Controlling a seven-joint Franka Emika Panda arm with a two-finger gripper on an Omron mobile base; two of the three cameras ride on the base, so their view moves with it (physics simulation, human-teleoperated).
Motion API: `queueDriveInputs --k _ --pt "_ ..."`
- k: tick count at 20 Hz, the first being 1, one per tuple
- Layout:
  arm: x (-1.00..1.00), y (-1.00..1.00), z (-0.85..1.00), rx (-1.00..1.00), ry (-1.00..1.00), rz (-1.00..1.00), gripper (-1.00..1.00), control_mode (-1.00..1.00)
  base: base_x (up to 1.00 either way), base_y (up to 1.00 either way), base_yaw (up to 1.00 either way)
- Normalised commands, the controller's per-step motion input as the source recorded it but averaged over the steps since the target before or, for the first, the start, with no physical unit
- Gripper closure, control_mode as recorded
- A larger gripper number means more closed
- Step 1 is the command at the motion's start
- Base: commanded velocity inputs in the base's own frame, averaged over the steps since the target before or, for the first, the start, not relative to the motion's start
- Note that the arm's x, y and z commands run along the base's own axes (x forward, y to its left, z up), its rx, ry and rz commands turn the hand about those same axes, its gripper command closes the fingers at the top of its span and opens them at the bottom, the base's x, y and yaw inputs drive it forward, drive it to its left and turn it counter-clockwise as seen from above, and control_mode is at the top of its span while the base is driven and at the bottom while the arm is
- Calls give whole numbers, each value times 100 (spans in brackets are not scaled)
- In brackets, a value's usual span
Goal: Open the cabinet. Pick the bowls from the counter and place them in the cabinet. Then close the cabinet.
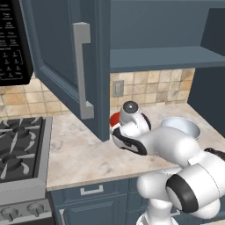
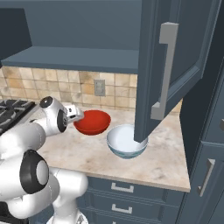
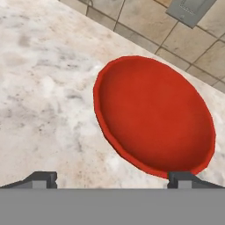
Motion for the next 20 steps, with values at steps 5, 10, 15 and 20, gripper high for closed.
queueDriveInputs --k 5,10,15,20 --pt "19 0 -21 -1 0 2 -100 -100 0 0 0" --pt "18 0 -15 0 0 2 -100 -100 0 0 0" --pt "15 0 -13 0 0 2 -100 -100 0 0 0" --pt "13 0 -11 0 0 2 -100 -100 0 0 0"
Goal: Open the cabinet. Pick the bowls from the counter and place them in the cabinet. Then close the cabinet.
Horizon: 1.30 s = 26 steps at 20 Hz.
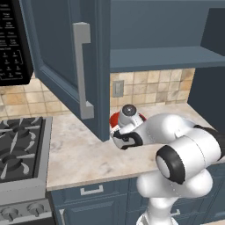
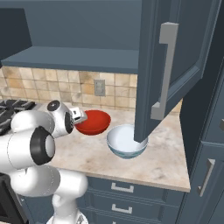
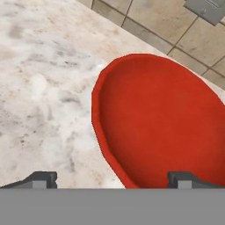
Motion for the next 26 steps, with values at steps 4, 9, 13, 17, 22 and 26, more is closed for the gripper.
queueDriveInputs --k 4,9,13,17,22,26 --pt "13 0 -11 0 0 2 -100 -100 0 0 0" --pt "13 0 -13 0 1 2 -100 -100 0 0 0" --pt "13 0 -15 0 2 1 -100 -100 0 0 0" --pt "12 0 -14 0 3 1 -100 -100 0 0 0" --pt "15 0 -14 0 2 0 -100 -100 0 0 0" --pt "17 0 -13 0 2 0 -100 -100 0 0 0"
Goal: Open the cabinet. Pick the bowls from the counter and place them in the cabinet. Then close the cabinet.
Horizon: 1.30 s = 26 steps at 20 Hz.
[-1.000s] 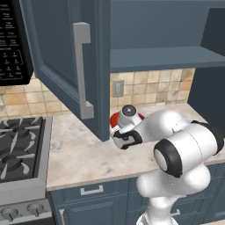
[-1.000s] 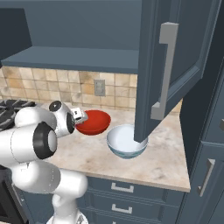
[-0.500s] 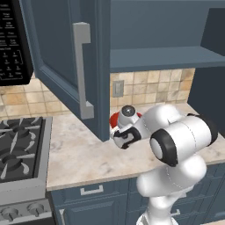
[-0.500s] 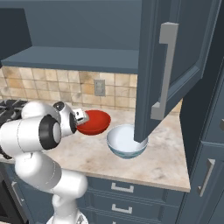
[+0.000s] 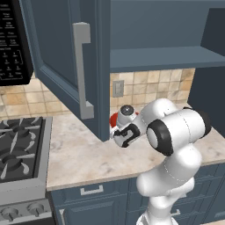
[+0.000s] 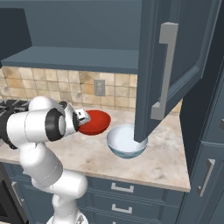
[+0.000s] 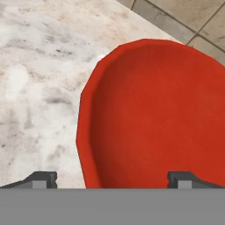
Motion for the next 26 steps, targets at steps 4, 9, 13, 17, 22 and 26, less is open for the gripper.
queueDriveInputs --k 4,9,13,17,22,26 --pt "18 0 -14 0 2 0 -100 -100 0 0 0" --pt "17 0 -16 0 2 0 100 -100 0 0 0" --pt "18 2 -18 0 1 0 100 -100 0 0 0" --pt "4 0 -9 0 0 0 100 -100 0 0 0" --pt "0 0 -2 0 0 0 100 -100 0 0 0" --pt "0 0 0 0 0 0 100 -100 0 0 0"
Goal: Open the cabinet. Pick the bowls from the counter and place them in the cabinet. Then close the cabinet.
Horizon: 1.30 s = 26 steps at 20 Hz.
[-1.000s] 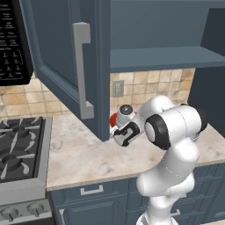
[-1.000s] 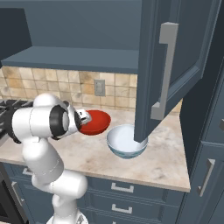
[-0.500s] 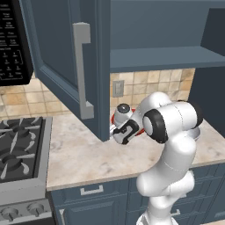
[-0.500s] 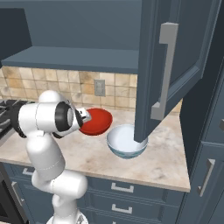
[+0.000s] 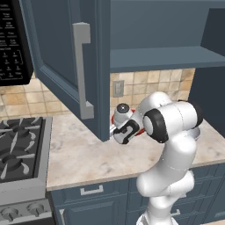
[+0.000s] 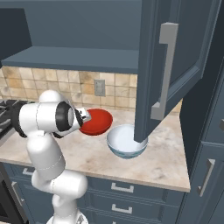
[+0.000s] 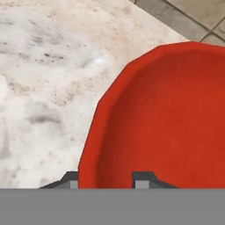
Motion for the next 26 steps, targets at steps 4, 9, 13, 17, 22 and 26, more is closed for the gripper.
queueDriveInputs --k 4,9,13,17,22,26 --pt "-28 0 14 0 -1 4 100 -100 0 0 0" --pt "-48 0 34 0 0 8 100 -100 0 0 0" --pt "-51 0 35 0 0 10 100 -100 0 0 0" --pt "-26 0 47 0 1 13 100 -100 0 0 0" --pt "-4 7 56 0 2 14 100 -100 0 0 0" --pt "-2 18 56 -2 2 12 100 -100 0 0 0"
